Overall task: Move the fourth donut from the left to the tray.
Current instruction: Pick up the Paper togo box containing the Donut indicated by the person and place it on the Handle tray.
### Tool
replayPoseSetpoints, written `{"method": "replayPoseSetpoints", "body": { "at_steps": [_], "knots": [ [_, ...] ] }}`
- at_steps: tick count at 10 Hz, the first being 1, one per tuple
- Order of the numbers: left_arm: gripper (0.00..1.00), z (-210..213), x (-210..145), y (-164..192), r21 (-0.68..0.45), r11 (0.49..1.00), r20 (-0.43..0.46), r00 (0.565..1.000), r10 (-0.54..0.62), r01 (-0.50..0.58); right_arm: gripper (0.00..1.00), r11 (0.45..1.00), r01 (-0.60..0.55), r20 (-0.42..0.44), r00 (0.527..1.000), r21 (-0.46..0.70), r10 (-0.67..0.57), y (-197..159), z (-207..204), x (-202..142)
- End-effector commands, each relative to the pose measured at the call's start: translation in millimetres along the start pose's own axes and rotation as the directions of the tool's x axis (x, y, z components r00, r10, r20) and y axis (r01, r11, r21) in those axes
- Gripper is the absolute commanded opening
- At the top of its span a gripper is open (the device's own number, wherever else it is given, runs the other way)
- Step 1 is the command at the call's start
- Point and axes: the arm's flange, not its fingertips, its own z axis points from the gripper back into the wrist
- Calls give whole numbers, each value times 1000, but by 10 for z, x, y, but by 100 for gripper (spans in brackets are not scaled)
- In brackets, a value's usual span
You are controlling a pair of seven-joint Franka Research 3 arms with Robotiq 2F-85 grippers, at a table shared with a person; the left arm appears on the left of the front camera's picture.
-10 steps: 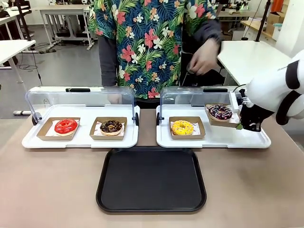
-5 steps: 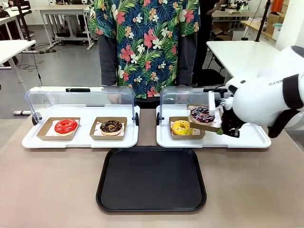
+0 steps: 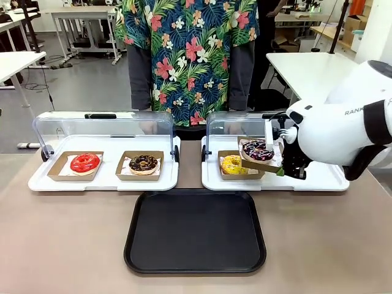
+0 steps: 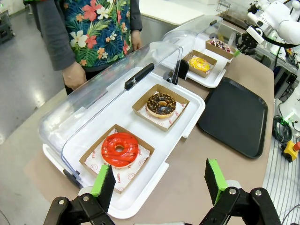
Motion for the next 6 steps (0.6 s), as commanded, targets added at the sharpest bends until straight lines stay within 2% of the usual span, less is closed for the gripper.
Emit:
{"method": "replayPoseSetpoints", "body": {
  "at_steps": [1,2,4,6],
  "knots": [
    [100,-3,22,-8,-2,1000,26,1000,1,0,2,1000,-16,2,1000,-12,16,-8,16,23],
    [100,-3,22,-8,-2,1000,26,1000,1,0,2,1000,0,0,1000,0,0,0,0,0],
    [100,-3,22,-8,-2,1000,26,1000,1,0,2,999,11,-70,997,-45,-14,417,-78,555],
    [100,-3,22,-8,-2,1000,26,1000,1,0,2,1000,16,-93,996,-15,-17,785,-231,974]
  ]
}}
